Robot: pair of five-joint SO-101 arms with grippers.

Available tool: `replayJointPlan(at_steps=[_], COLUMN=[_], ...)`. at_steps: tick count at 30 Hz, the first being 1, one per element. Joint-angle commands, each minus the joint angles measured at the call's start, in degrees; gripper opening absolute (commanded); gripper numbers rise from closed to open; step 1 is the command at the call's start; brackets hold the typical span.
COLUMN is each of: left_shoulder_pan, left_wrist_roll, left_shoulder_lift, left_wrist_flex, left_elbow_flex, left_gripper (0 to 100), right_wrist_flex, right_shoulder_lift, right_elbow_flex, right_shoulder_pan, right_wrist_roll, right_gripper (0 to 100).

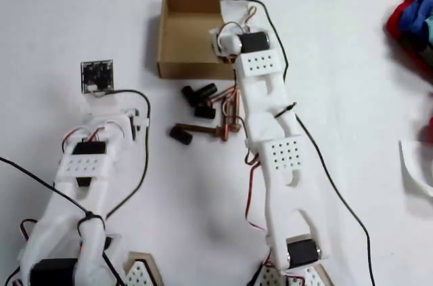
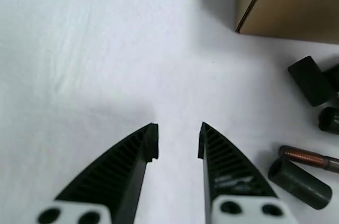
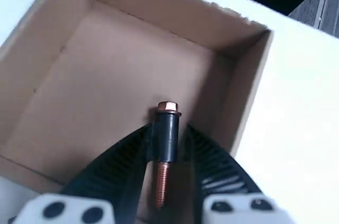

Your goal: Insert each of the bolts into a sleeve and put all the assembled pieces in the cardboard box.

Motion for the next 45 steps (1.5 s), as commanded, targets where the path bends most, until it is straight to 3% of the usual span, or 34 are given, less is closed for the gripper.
replayJointPlan(at_steps=[1,12,23,27,36,41,45], left_shoulder_pan=[-0.4,-0.4,-0.4,-0.4,-0.4,-0.5,-4.5], left_wrist_roll=[-0.3,-0.3,-0.3,-0.3,-0.3,-0.3,0.1], left_shoulder_lift=[-2.2,-2.4,-2.5,-2.5,-2.5,-2.5,-2.5], left_wrist_flex=[-1.1,-1.1,-1.0,-1.0,-1.0,-1.0,-1.1], left_elbow_flex=[-0.2,-0.2,-0.2,-0.2,-0.2,-0.2,-0.6], left_gripper=[14,14,14,14,14,14,14], right_wrist_flex=[1.3,-2.5,0.3,6.7,31.7,36.0,36.2], right_shoulder_lift=[-7.6,-3.6,0.7,-3.1,-5.1,-5.4,-6.3], right_elbow_flex=[-2.9,-1.6,-2.3,-6.3,-17.9,-17.5,-17.5], right_shoulder_pan=[1.5,8.7,8.6,8.6,2.2,-1.9,-4.1], right_wrist_roll=[0.8,0.7,0.4,0.4,0.8,0.8,0.4], right_gripper=[7.0,7.0,7.0,7.0,7.0,7.0,7.0])
